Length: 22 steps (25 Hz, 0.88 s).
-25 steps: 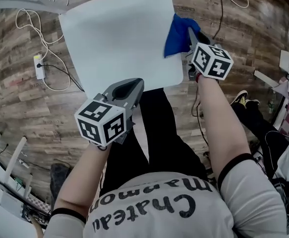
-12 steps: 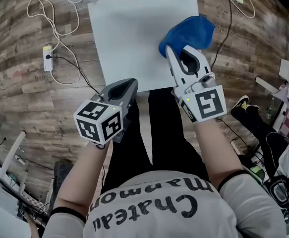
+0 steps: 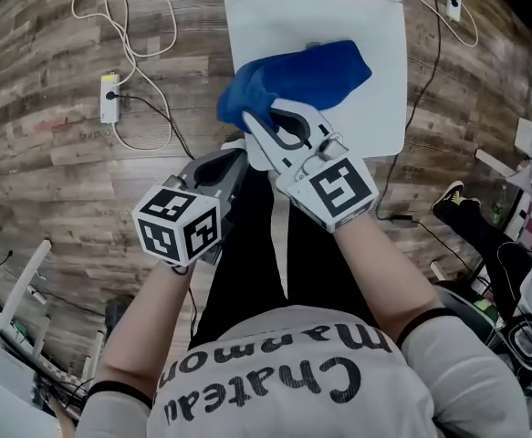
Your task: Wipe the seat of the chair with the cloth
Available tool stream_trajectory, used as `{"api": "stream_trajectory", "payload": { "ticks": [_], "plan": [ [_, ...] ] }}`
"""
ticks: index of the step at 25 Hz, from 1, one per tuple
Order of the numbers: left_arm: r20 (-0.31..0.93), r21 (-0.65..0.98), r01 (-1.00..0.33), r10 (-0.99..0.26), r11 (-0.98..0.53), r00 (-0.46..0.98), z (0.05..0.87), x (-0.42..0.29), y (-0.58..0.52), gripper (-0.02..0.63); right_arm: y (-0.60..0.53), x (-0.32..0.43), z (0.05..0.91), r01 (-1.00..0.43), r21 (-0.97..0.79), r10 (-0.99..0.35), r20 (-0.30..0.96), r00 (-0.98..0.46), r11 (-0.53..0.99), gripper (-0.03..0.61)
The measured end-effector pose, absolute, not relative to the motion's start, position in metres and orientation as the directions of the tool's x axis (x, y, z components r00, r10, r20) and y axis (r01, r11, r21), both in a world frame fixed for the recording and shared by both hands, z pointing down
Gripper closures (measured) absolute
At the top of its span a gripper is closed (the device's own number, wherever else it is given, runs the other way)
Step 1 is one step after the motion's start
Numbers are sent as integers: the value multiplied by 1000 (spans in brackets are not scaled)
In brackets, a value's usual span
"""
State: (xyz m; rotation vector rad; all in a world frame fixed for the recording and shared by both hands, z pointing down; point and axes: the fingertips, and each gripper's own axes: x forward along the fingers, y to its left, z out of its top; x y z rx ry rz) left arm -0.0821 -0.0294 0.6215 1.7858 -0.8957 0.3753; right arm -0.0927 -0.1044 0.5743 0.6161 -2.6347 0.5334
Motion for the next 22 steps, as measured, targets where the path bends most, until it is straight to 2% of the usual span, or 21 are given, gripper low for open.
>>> {"api": "stream_trajectory", "payload": {
  "ticks": [2,5,9,11,14,18,22],
  "plan": [
    [628,666,-726,-396,-172,670,621,-97,-28,607,-109,-97,605,-523,-214,-347,539,-768,825,551],
    [628,665,-730,-409,-159,662,622,-117,-26,607,-130,-93,654,-572,-46,-377,709,-596,819,551],
    [639,671,-735,-426,-100,641,634,-132,-17,607,-132,-94,711,-408,82,-284,839,-464,909,549],
    [641,678,-733,-437,-65,631,641,-132,-14,607,-124,-95,726,-341,87,-251,844,-474,936,551],
    [641,690,-724,-450,-18,622,650,-123,-13,607,-123,-92,728,-324,46,-219,825,-521,945,549],
    [646,690,-724,-438,-17,625,656,-100,-19,606,-137,-76,728,-400,-39,-211,799,-562,916,551],
    [644,693,-720,-429,-24,634,654,-73,-21,607,-148,-43,727,-480,-41,-271,782,-562,877,551]
  ]
}}
